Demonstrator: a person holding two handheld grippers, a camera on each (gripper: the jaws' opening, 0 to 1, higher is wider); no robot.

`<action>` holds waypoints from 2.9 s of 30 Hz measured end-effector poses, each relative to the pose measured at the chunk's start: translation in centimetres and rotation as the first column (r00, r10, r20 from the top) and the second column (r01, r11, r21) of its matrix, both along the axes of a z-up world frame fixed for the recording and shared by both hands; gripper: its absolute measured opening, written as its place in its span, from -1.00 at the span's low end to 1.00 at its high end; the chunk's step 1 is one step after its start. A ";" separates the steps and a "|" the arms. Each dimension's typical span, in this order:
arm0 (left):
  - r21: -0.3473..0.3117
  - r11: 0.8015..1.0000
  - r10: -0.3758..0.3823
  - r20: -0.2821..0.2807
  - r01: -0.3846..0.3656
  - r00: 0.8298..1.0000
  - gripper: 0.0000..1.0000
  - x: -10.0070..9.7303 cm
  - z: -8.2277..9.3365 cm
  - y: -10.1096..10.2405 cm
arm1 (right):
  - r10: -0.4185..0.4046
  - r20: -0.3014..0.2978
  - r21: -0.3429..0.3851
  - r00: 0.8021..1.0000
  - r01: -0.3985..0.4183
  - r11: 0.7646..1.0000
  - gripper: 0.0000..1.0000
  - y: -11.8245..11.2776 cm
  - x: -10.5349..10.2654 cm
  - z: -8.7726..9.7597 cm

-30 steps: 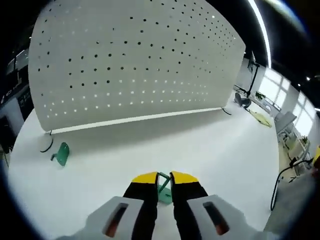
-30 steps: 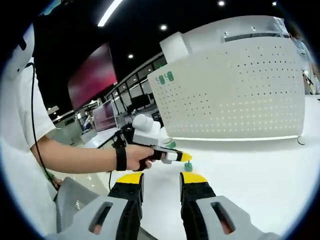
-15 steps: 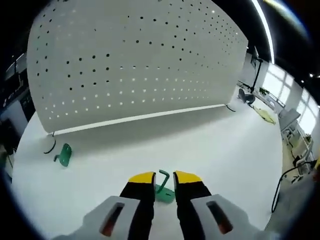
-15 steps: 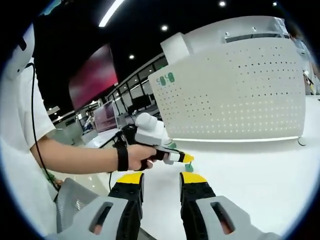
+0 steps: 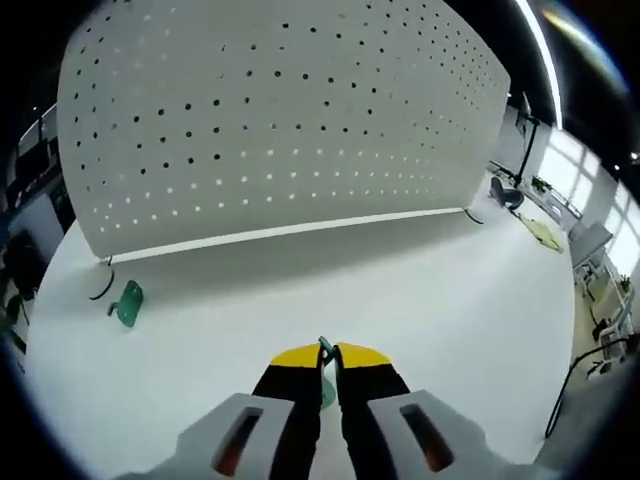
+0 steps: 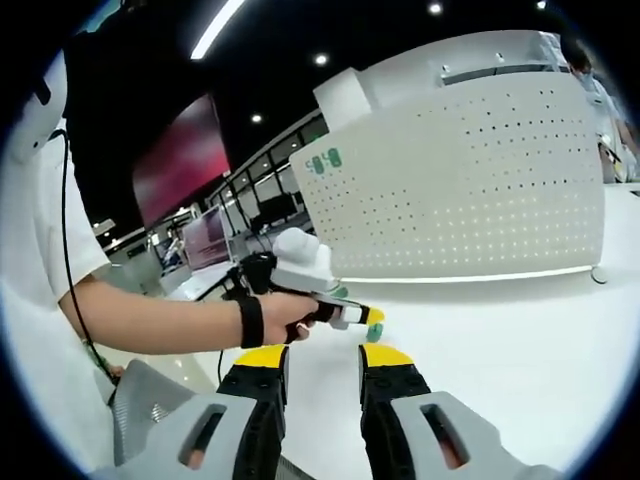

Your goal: Insert the hook assembly into the mounting plate slot until the hook locks in place.

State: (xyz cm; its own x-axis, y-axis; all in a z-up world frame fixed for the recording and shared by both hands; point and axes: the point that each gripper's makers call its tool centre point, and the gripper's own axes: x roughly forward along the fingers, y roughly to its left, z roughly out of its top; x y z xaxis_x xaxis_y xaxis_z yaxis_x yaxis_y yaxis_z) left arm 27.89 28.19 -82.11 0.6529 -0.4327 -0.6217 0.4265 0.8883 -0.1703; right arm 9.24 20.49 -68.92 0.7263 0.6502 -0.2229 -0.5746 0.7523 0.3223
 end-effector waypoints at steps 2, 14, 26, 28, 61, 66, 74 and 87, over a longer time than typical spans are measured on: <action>0.016 1.000 -0.018 0.004 0.018 1.000 -0.91 -0.2 0.1 0.2 | 0.003 -0.001 0.001 1.000 -0.003 1.000 -0.45 0.1 0.0 0.0; 0.052 0.993 -0.101 -0.072 0.105 0.992 -0.92 -2.0 0.0 1.6 | 0.018 0.003 0.018 1.000 -0.018 1.000 -0.46 0.7 0.1 0.1; 0.086 0.942 -0.308 -0.163 0.325 0.937 -0.93 -5.5 -0.1 1.1 | 0.044 -0.002 0.028 0.999 -0.044 0.999 -0.48 1.3 0.0 0.1; 0.088 0.922 -0.359 -0.171 0.377 0.917 -0.93 -6.0 -0.2 1.0 | 0.045 0.000 0.039 0.999 -0.045 0.998 -0.48 1.4 0.0 0.2; 0.205 0.912 -0.310 -0.219 0.354 0.925 -0.81 -6.1 -2.0 2.1 | 0.020 0.021 0.087 1.000 -0.022 0.996 -0.49 0.3 0.0 0.7; 0.194 0.915 -0.309 -0.228 0.354 0.924 -0.81 -6.0 -2.2 1.8 | 0.019 0.017 0.086 1.000 -0.020 0.996 -0.49 0.3 0.1 0.5; 0.192 0.915 -0.316 -0.206 0.355 0.926 -0.76 -5.3 -1.9 1.8 | 0.028 0.014 0.077 1.000 -0.029 0.997 -0.50 0.5 0.2 0.5; 0.159 0.927 -0.305 -0.203 0.339 0.930 -0.94 -5.5 -1.7 1.8 | 0.049 0.004 0.072 0.999 -0.049 0.996 -0.51 1.0 0.2 0.1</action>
State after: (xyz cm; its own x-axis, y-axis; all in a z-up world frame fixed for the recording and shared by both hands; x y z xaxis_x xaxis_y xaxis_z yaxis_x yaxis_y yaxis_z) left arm 22.39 29.95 -83.85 0.3738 -0.4655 -0.8022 0.6743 0.7303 -0.1096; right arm 9.41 21.52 -68.79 0.6938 0.6991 -0.1728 -0.6108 0.6984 0.3730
